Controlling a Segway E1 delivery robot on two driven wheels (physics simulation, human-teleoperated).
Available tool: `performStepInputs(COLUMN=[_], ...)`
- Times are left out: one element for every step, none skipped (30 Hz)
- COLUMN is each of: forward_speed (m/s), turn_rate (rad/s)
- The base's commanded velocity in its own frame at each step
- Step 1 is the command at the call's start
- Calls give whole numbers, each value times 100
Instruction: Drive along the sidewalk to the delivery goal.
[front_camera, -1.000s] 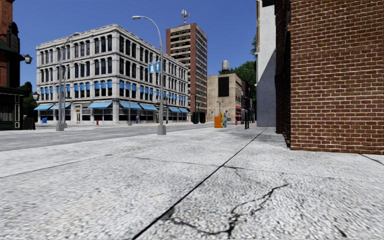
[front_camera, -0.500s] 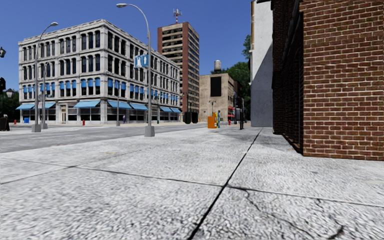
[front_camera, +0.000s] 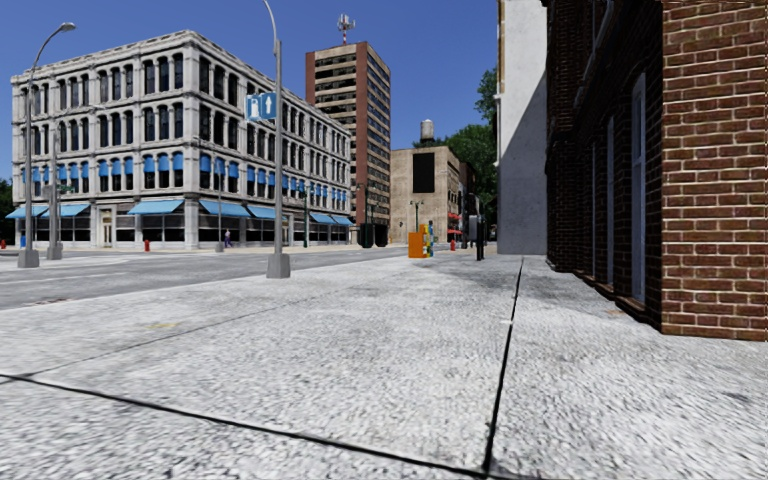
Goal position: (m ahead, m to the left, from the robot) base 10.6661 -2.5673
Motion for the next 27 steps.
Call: performStepInputs(forward_speed=[200,200,200,200,200,200,200,200,200,200,200,200,200,200,200,200,200,200,200,200,200,200,200,200,200,200,200], turn_rate=[0,-2,-44,-44,-44,-44,-44,-44,-44,-44,-44,-44,-44,-44,-44,-44,-44,-44,-44,-44,-44,-44,-44,-44,-44,-44,-44])
